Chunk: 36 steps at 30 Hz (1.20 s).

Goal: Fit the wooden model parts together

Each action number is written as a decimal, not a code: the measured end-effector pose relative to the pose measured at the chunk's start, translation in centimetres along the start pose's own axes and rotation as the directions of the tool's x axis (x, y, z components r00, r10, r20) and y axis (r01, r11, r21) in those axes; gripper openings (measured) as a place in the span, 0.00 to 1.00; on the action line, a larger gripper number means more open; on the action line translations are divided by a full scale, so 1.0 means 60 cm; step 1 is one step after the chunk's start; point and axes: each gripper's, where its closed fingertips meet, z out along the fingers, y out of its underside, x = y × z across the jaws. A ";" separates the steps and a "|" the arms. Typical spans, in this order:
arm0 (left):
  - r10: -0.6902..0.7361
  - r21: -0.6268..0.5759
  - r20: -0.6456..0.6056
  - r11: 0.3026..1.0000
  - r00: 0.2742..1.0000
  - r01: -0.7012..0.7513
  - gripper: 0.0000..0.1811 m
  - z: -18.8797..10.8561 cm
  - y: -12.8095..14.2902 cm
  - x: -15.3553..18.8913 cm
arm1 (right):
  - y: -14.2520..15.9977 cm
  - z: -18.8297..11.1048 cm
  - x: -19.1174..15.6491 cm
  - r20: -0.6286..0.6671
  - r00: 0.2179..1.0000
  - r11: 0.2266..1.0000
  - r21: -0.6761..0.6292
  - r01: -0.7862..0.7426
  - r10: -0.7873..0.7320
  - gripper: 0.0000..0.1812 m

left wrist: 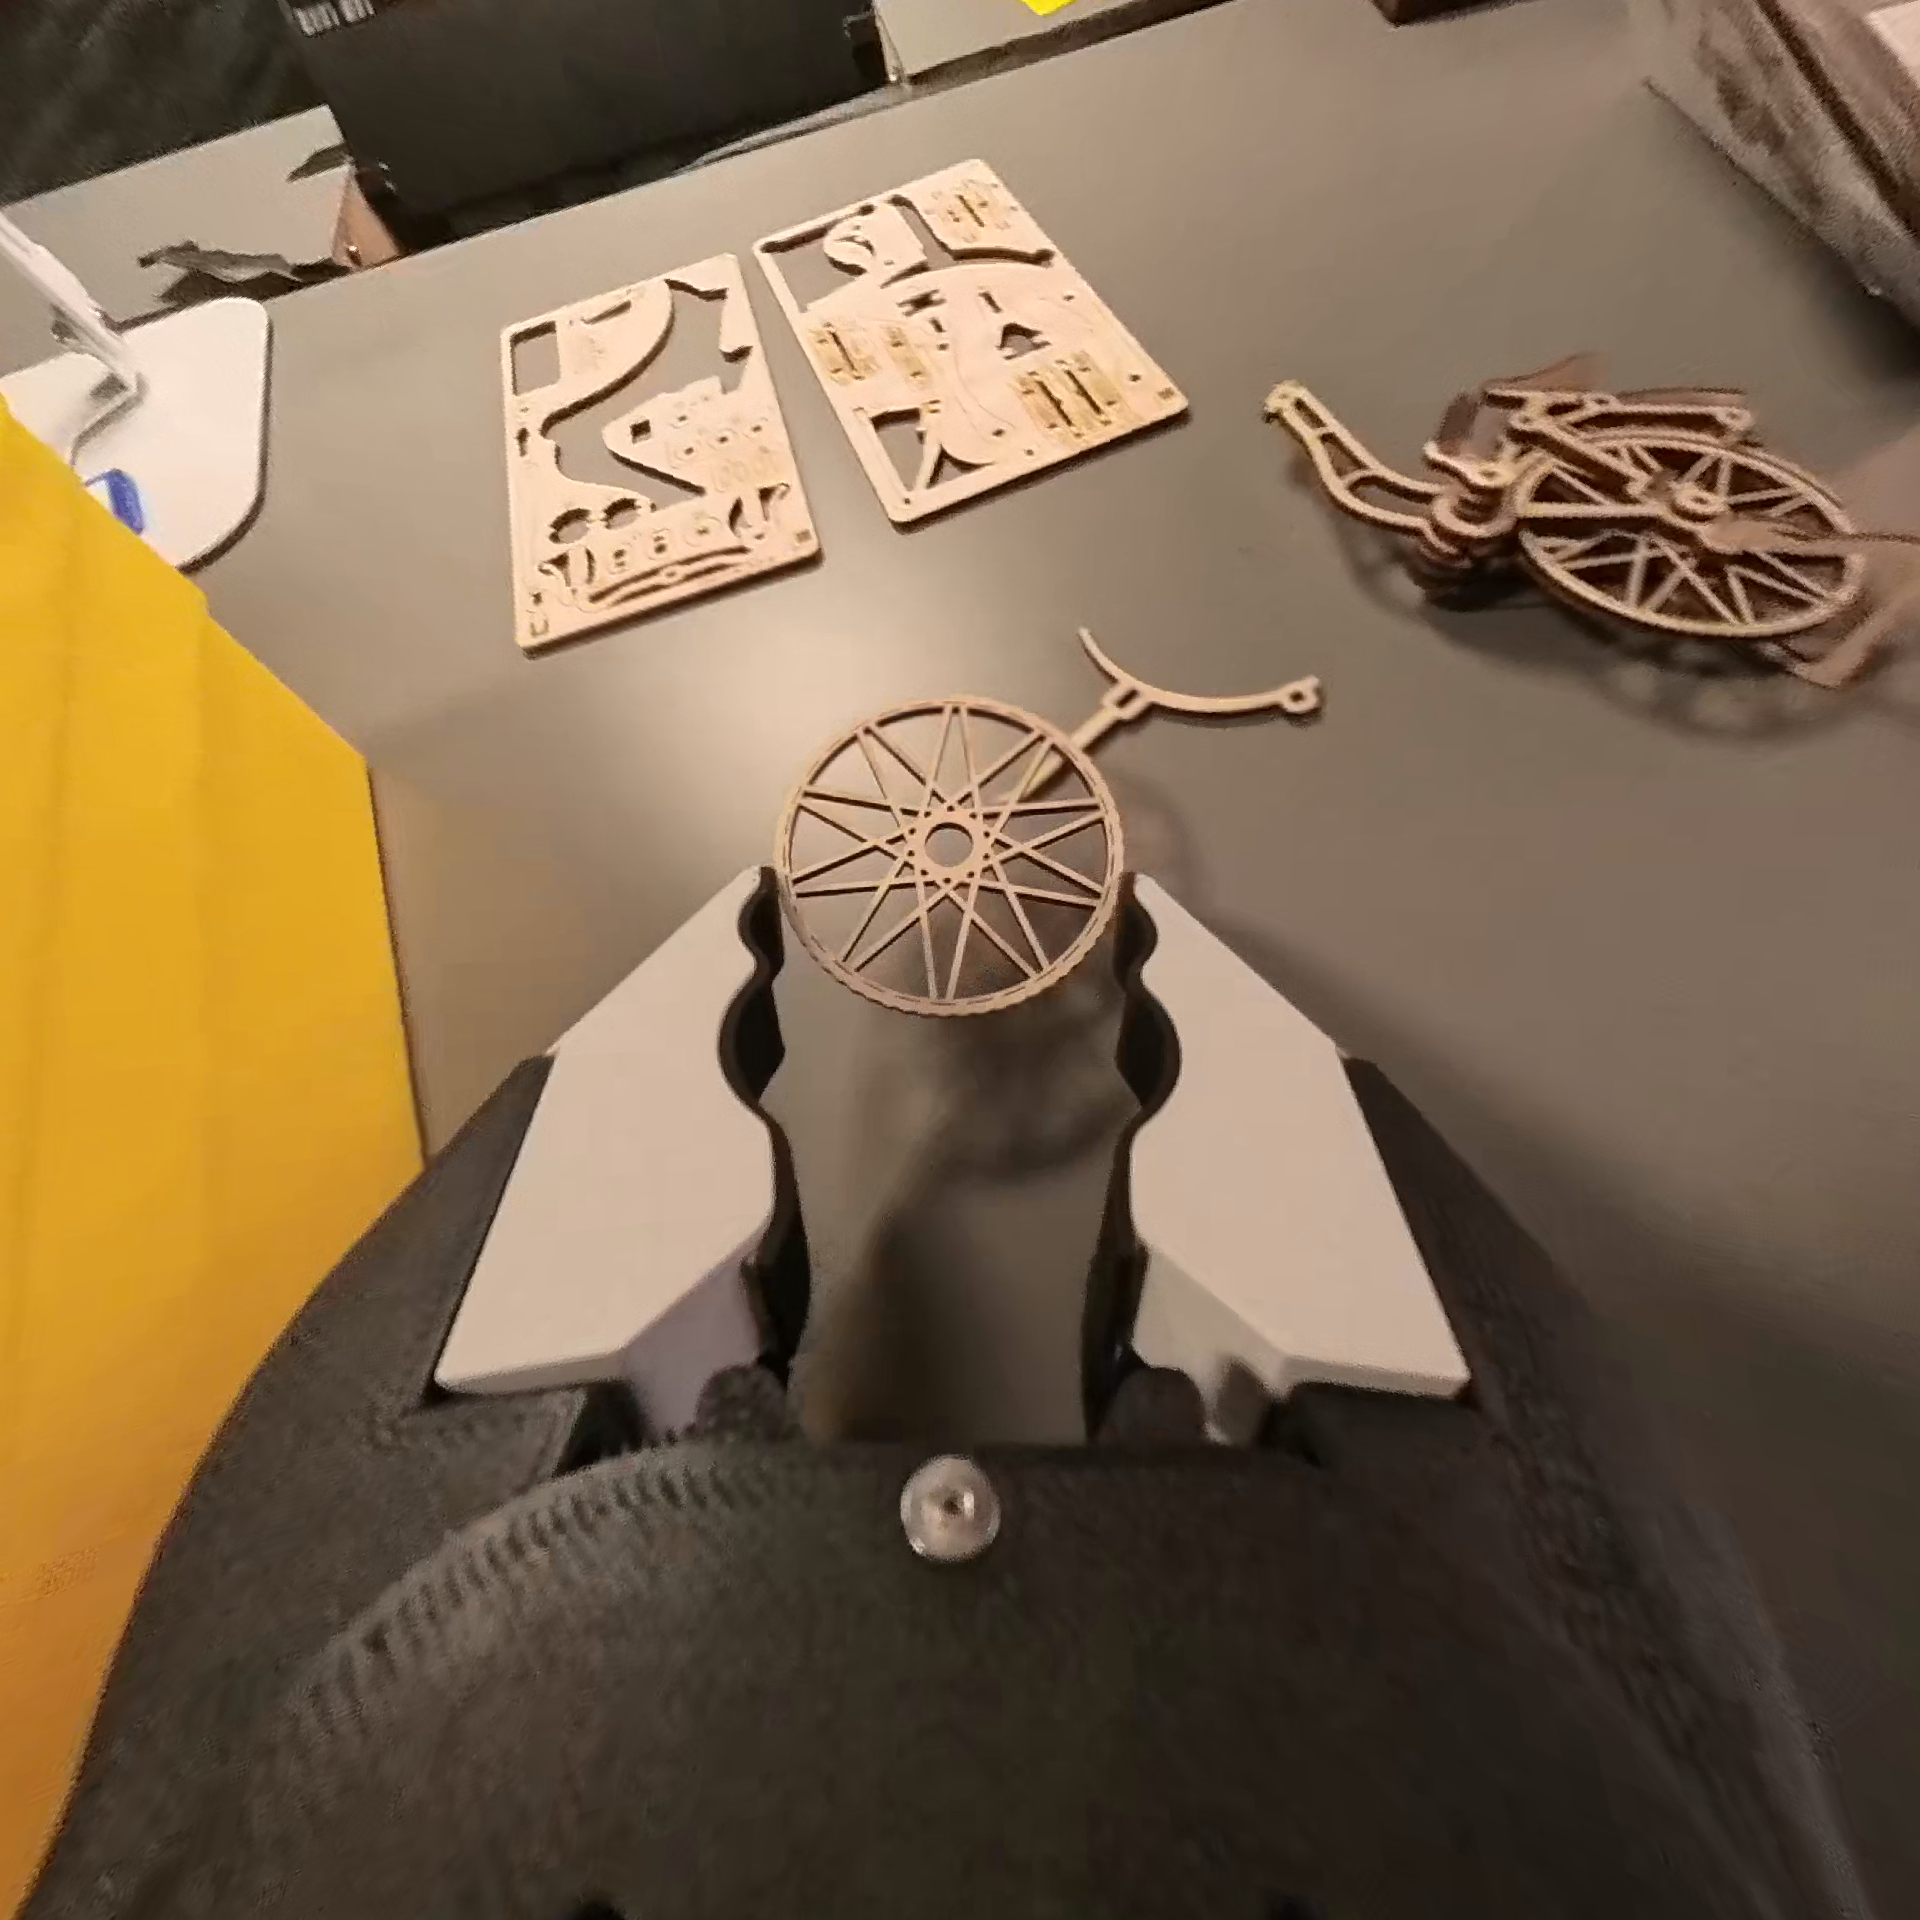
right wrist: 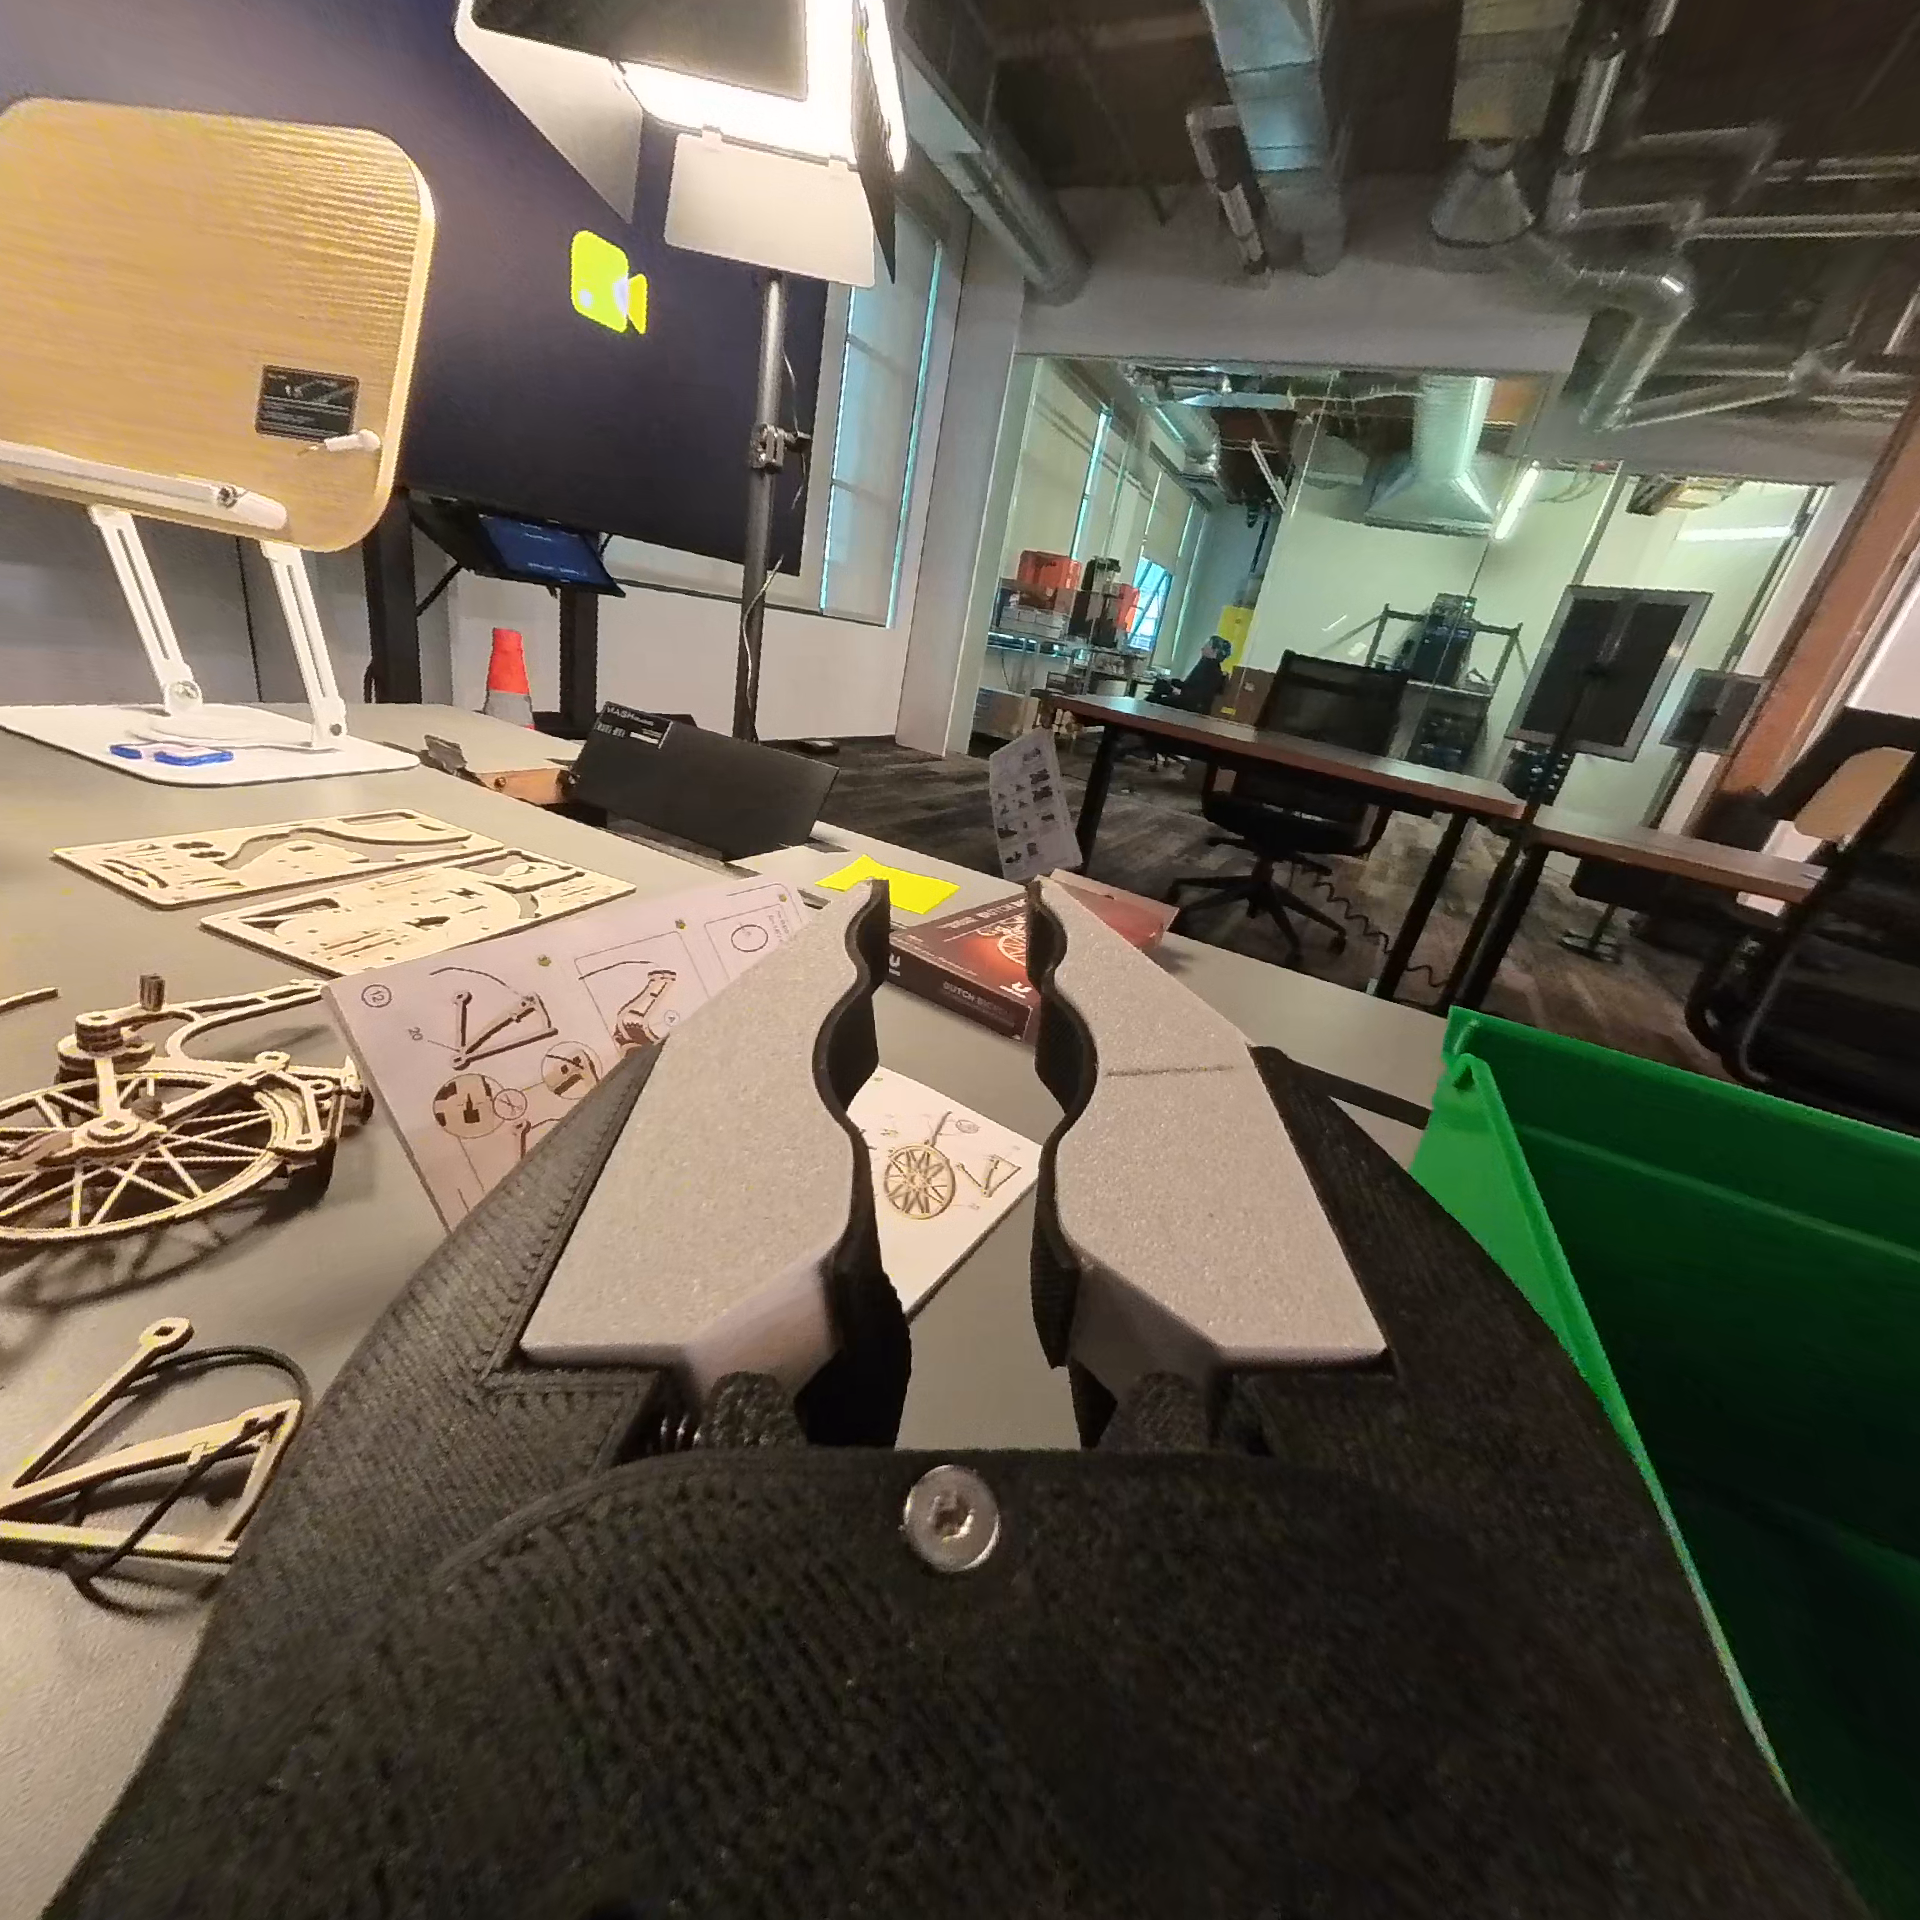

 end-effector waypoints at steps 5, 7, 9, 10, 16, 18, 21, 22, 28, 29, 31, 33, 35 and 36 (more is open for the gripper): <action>-0.020 -0.006 0.048 1.000 0.999 0.021 0.35 0.021 -0.009 -0.035 | 0.001 0.001 -0.001 0.003 1.000 1.000 -0.002 0.002 -0.002 0.13; -0.025 -0.014 0.070 1.000 0.997 0.026 0.35 0.027 -0.007 -0.049 | 0.002 0.001 0.000 0.003 1.000 1.000 -0.004 -0.002 0.002 0.13; -0.040 -0.022 0.075 0.999 0.996 0.042 0.35 0.031 -0.003 -0.058 | 0.002 0.001 0.000 0.003 1.000 1.000 -0.003 -0.004 0.004 0.13; -0.045 -0.030 0.077 0.998 0.996 0.048 0.35 0.033 0.001 -0.062 | 0.002 0.001 0.000 0.003 1.000 1.000 -0.004 -0.004 0.004 0.13; -0.055 -0.072 0.075 0.996 0.996 0.060 0.35 0.045 0.010 -0.073 | 0.003 0.002 -0.001 0.007 1.000 1.000 -0.007 -0.005 0.005 0.13; -0.051 -0.085 0.077 0.995 0.996 0.057 0.35 0.049 0.012 -0.074 | 0.004 0.002 -0.001 0.007 1.000 1.000 -0.007 -0.008 0.008 0.13; -0.056 -0.110 0.076 0.992 0.995 0.064 0.35 0.055 0.018 -0.075 | 0.004 0.002 0.000 0.008 1.000 1.000 -0.008 -0.011 0.011 0.13; -0.065 -0.111 0.073 0.991 0.995 0.073 0.35 0.055 0.018 -0.075 | 0.004 0.002 0.000 0.008 1.000 1.000 -0.009 -0.011 0.011 0.13; -0.140 -0.129 0.051 0.981 0.989 0.145 0.35 0.059 0.021 -0.073 | 0.004 0.002 0.003 -0.001 1.000 1.000 -0.004 -0.019 0.019 0.14; -0.149 -0.130 0.050 0.980 0.988 0.154 0.35 0.059 0.021 -0.072 | 0.004 0.002 0.003 0.000 1.000 1.000 -0.005 -0.021 0.021 0.14; -0.156 -0.131 0.053 0.978 0.986 0.162 0.36 0.060 0.021 -0.073 | 0.005 0.002 0.003 0.004 1.000 1.000 -0.008 -0.024 0.024 0.14; -0.162 -0.133 0.061 0.977 0.985 0.169 0.38 0.060 0.021 -0.074 | 0.005 0.002 0.002 0.005 1.000 1.000 -0.009 -0.024 0.024 0.14; -0.175 -0.142 0.054 0.973 0.983 0.181 0.43 0.060 0.022 -0.070 | 0.005 0.002 0.002 0.006 1.000 1.000 -0.010 -0.023 0.024 0.14; -0.178 -0.138 0.042 0.974 0.983 0.182 0.45 0.059 0.020 -0.064 | 0.005 0.002 0.002 0.003 1.000 1.000 -0.008 -0.022 0.022 0.13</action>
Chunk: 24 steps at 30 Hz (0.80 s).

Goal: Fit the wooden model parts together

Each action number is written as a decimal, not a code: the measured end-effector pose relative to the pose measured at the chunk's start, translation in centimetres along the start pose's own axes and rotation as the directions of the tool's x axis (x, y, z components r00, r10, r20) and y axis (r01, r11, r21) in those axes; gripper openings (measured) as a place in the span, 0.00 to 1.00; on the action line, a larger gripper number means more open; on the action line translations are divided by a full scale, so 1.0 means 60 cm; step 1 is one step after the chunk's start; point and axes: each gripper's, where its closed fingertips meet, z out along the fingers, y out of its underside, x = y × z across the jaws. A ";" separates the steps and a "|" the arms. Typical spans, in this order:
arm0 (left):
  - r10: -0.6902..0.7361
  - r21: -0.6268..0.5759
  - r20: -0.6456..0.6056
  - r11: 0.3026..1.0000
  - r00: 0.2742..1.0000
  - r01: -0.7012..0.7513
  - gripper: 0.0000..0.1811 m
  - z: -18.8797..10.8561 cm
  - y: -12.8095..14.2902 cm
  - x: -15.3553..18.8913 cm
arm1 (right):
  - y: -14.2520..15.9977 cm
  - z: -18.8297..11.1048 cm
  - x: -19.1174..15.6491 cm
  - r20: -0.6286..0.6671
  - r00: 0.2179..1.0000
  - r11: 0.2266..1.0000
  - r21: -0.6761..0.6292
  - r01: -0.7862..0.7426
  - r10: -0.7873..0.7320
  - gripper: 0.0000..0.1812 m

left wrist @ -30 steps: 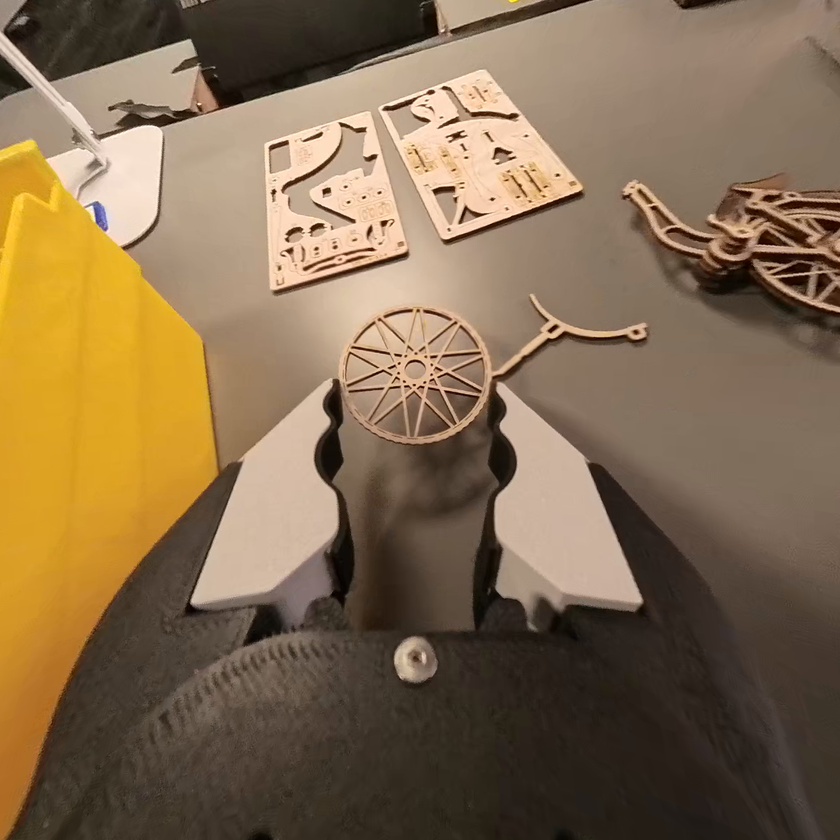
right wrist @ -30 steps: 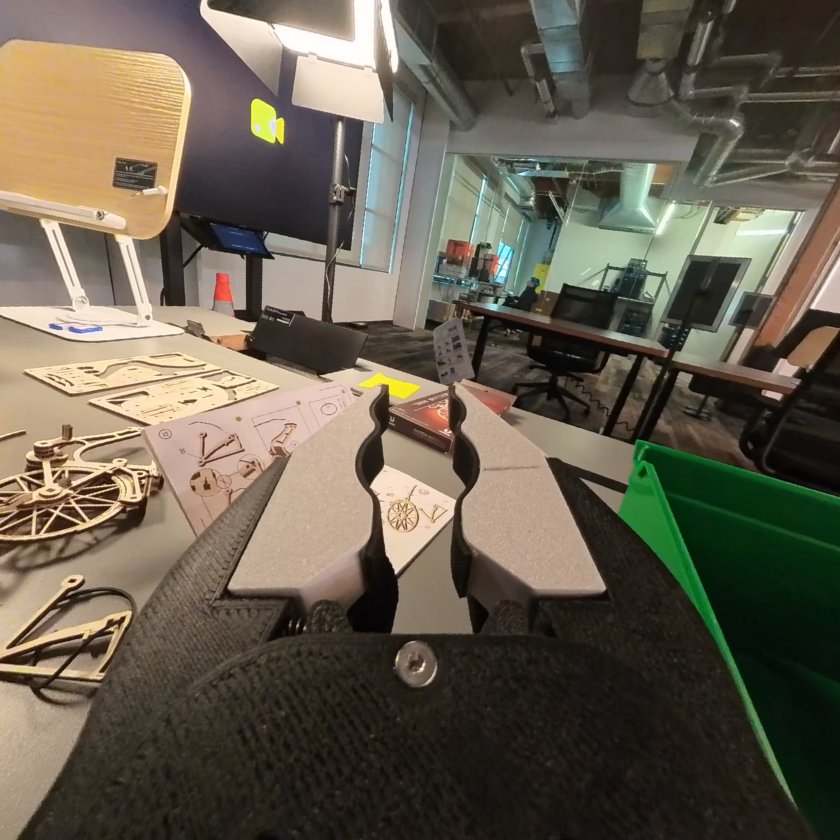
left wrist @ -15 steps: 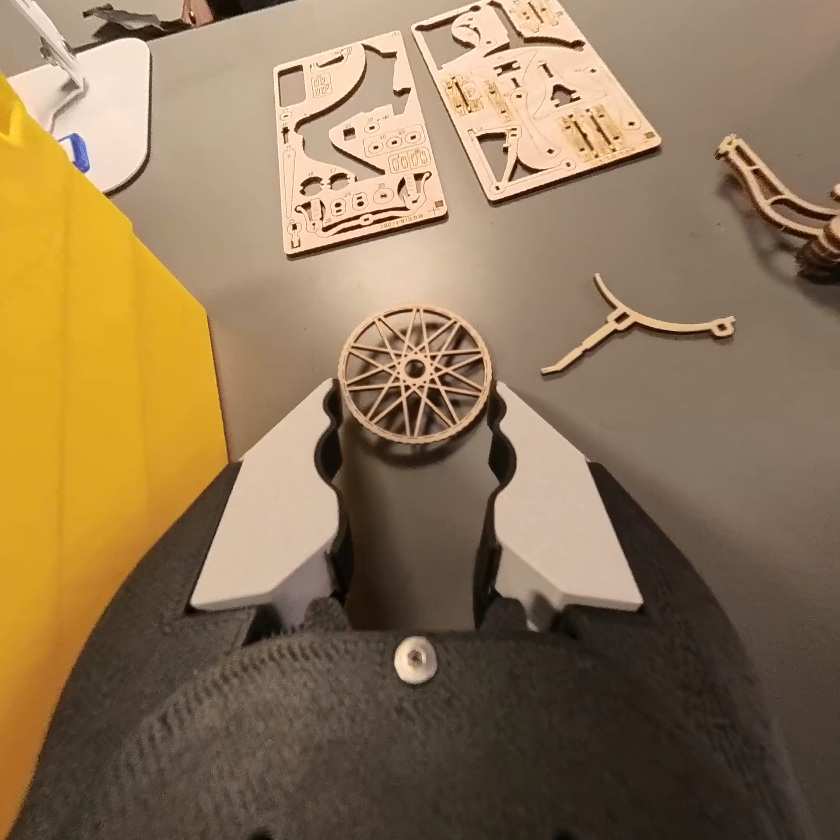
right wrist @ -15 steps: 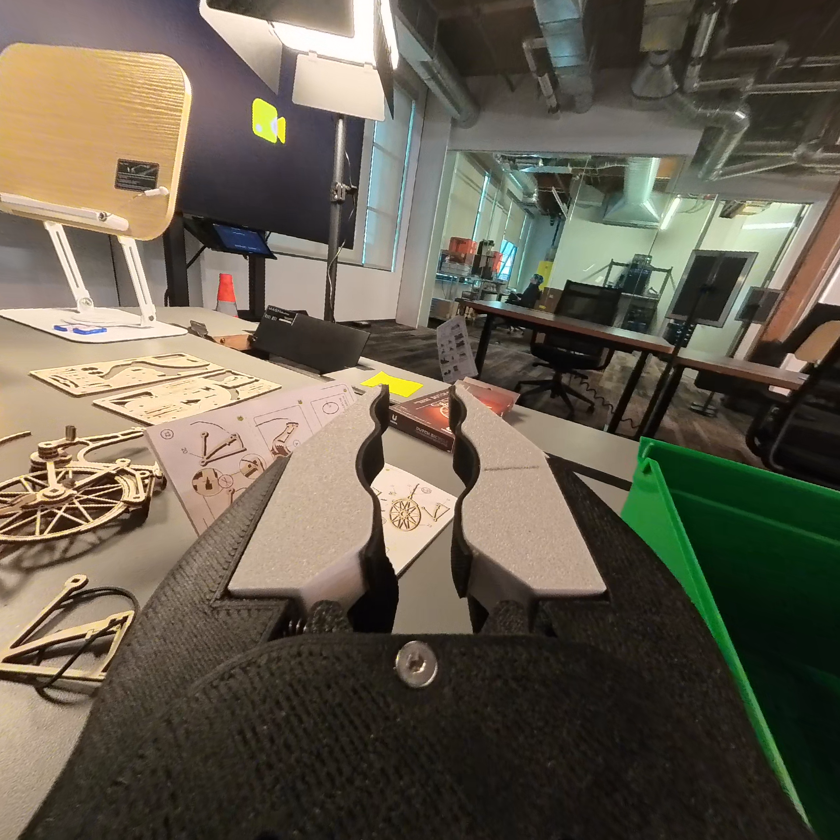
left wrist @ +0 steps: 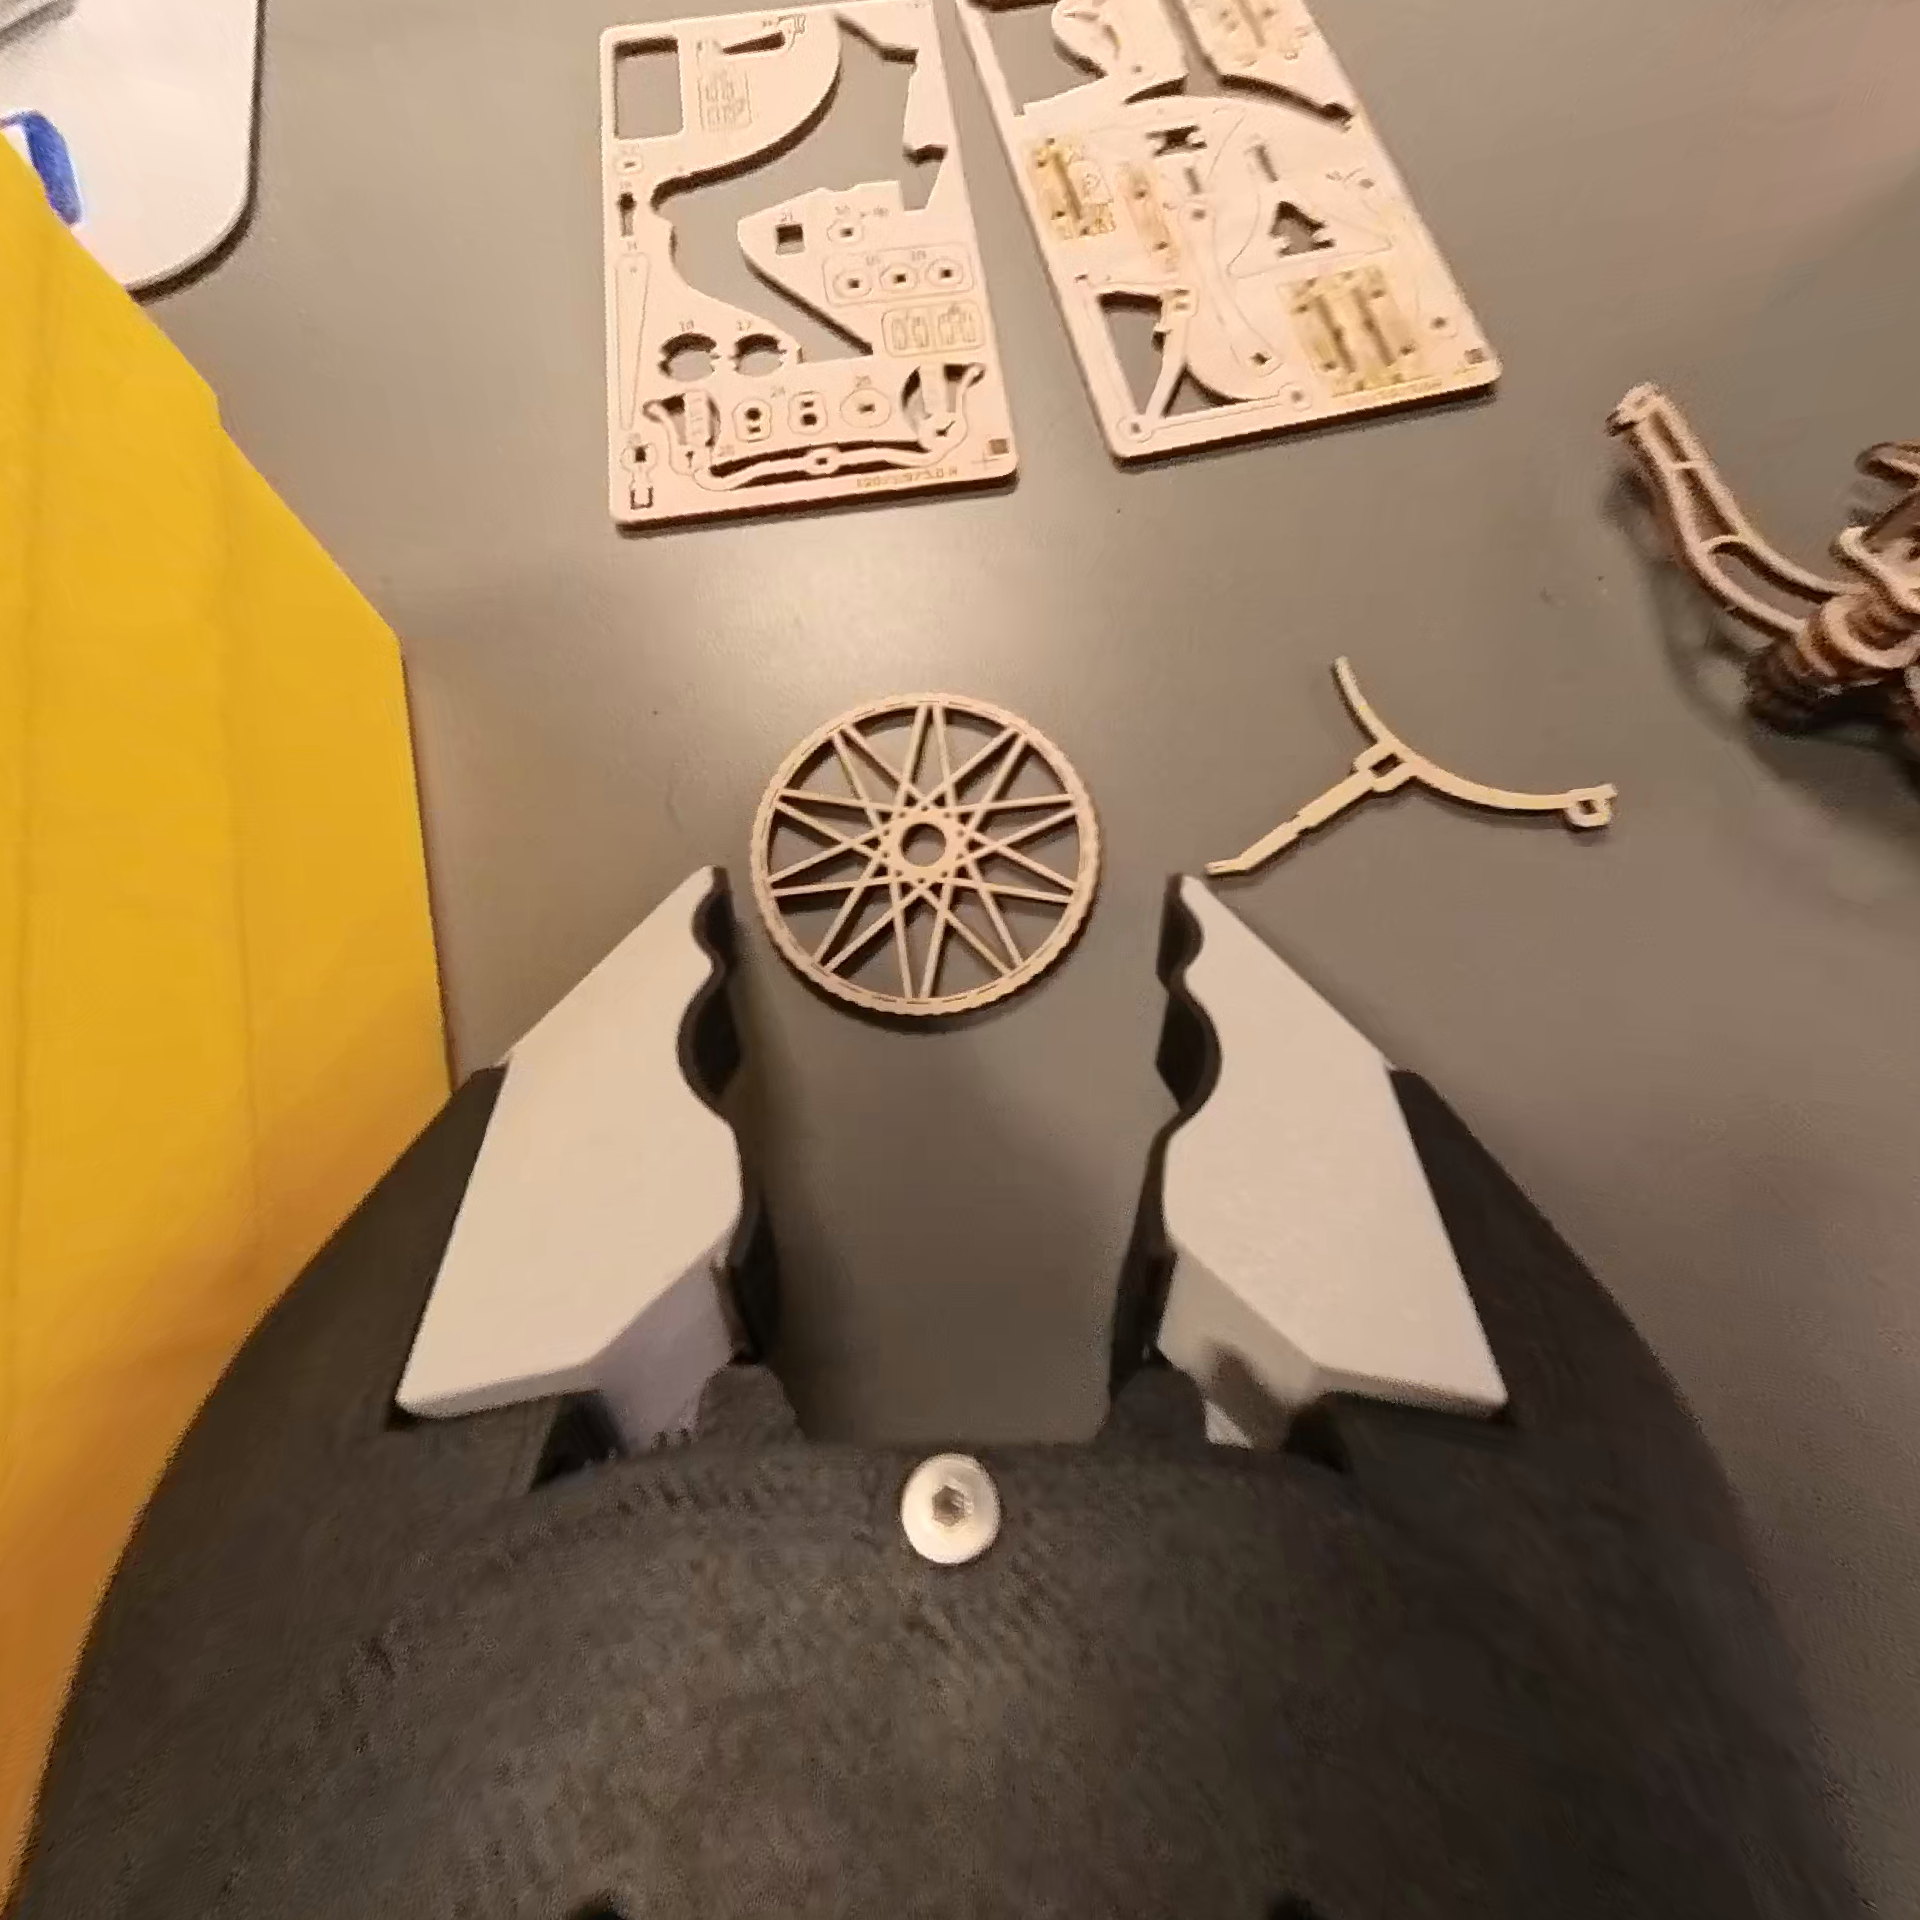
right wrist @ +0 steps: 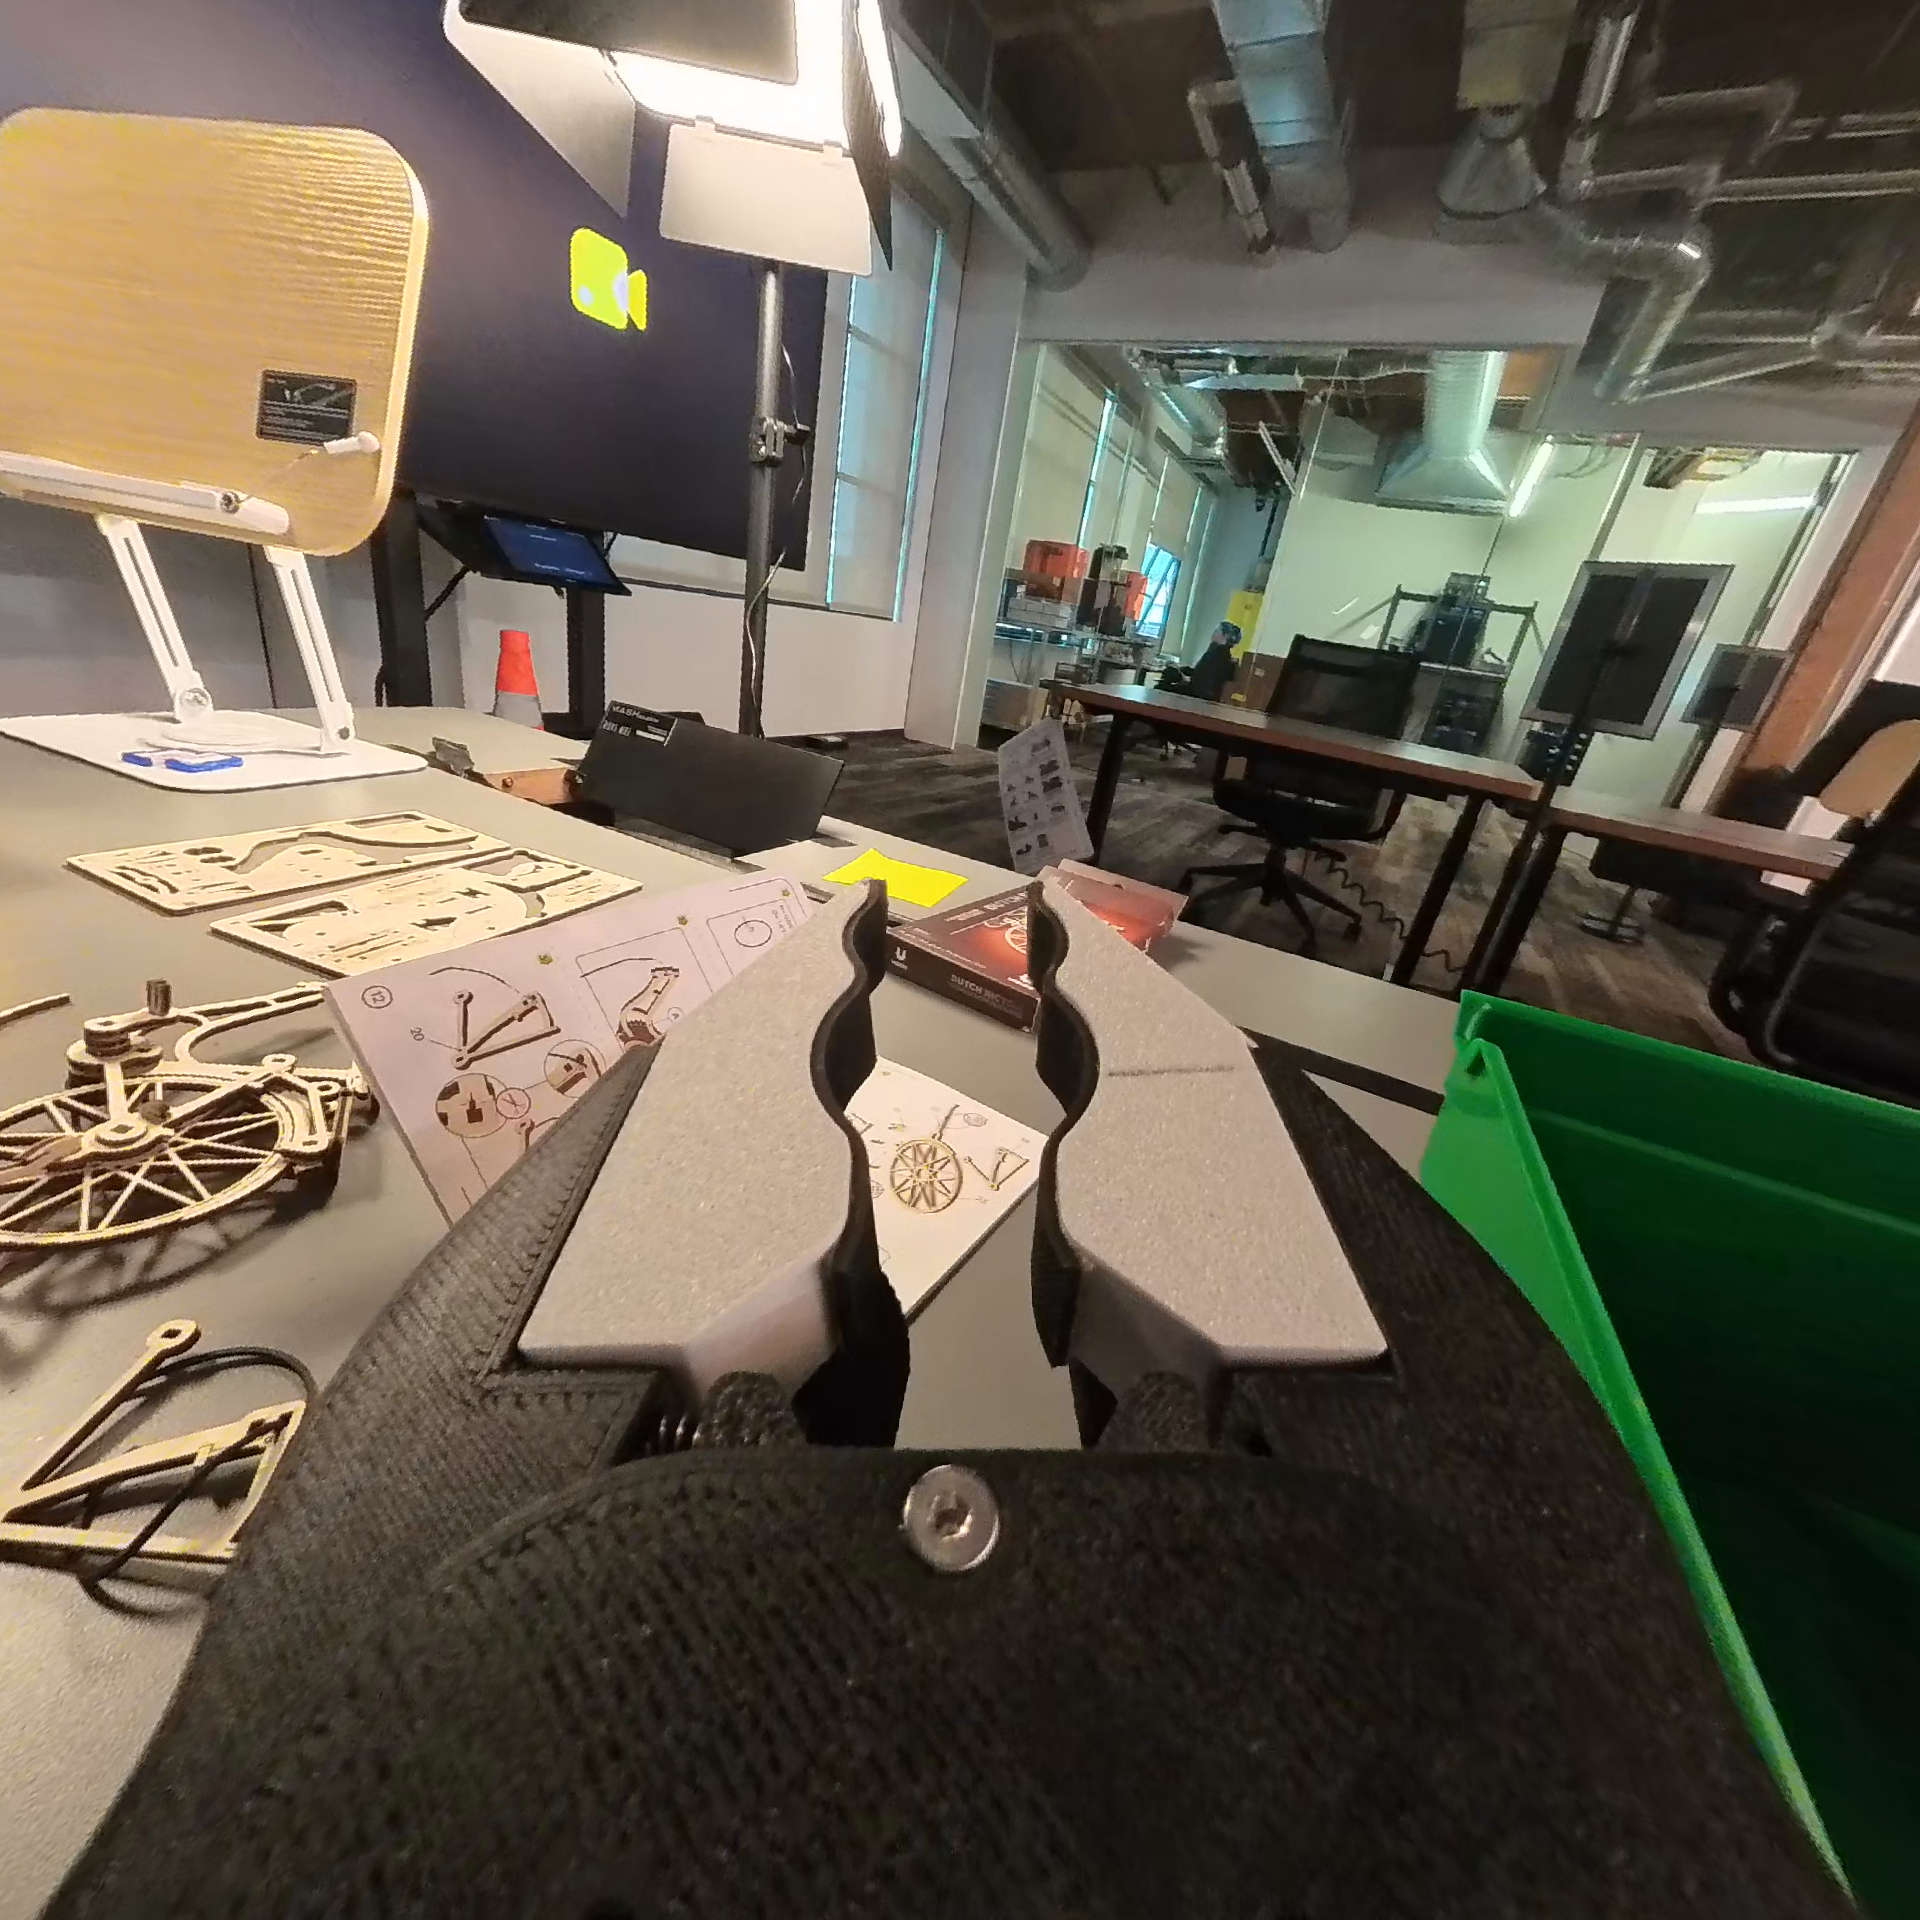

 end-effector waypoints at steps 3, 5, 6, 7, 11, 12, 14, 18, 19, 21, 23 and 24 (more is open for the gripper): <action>0.043 0.145 -0.002 0.988 0.999 -0.042 0.44 -0.022 -0.034 0.019 | -0.002 -0.001 0.001 -0.008 1.000 1.000 0.006 0.007 -0.007 0.14; 0.093 0.302 0.015 0.949 0.996 -0.093 0.42 -0.042 -0.068 0.032 | -0.004 -0.002 0.002 -0.013 1.000 1.000 0.011 0.011 -0.011 0.13; 0.113 0.372 0.024 0.921 0.993 -0.113 0.42 -0.051 -0.083 0.039 | -0.005 -0.003 0.003 -0.017 1.000 1.000 0.014 0.013 -0.013 0.13; 0.125 0.422 0.028 0.898 0.992 -0.125 0.42 -0.058 -0.095 0.046 | -0.006 -0.003 0.004 -0.023 1.000 1.000 0.019 0.016 -0.015 0.14; 0.115 0.507 0.000 0.856 0.993 -0.099 0.45 -0.049 -0.127 0.059 | -0.011 -0.006 0.009 -0.044 0.999 0.999 0.032 0.019 -0.017 0.14; 0.109 0.541 -0.008 0.836 0.994 -0.087 0.44 -0.049 -0.136 0.061 | -0.010 -0.006 0.009 -0.042 0.999 0.999 0.031 0.018 -0.017 0.15; 0.101 0.601 -0.030 0.797 0.994 -0.063 0.43 -0.055 -0.156 0.065 | -0.007 -0.004 0.008 -0.037 0.999 1.000 0.024 0.019 -0.018 0.15; 0.126 0.603 -0.037 0.794 0.991 -0.078 0.40 -0.046 -0.161 0.074 | -0.007 -0.004 0.008 -0.030 0.999 1.000 0.024 0.012 -0.011 0.14; 0.135 0.604 -0.037 0.792 0.990 -0.085 0.39 -0.047 -0.160 0.076 | -0.006 -0.004 0.007 -0.027 1.000 1.000 0.021 0.011 -0.010 0.14; 0.139 0.607 -0.033 0.789 0.990 -0.091 0.39 -0.048 -0.160 0.077 | -0.005 -0.002 0.005 -0.022 1.000 1.000 0.016 0.008 -0.008 0.14; 0.138 0.602 -0.033 0.793 0.990 -0.090 0.38 -0.046 -0.160 0.077 | -0.005 -0.002 0.004 -0.018 1.000 1.000 0.016 0.008 -0.008 0.14; 0.136 0.602 -0.033 0.793 0.990 -0.089 0.38 -0.046 -0.160 0.076 | -0.004 -0.002 0.003 -0.015 1.000 1.000 0.015 0.008 -0.007 0.14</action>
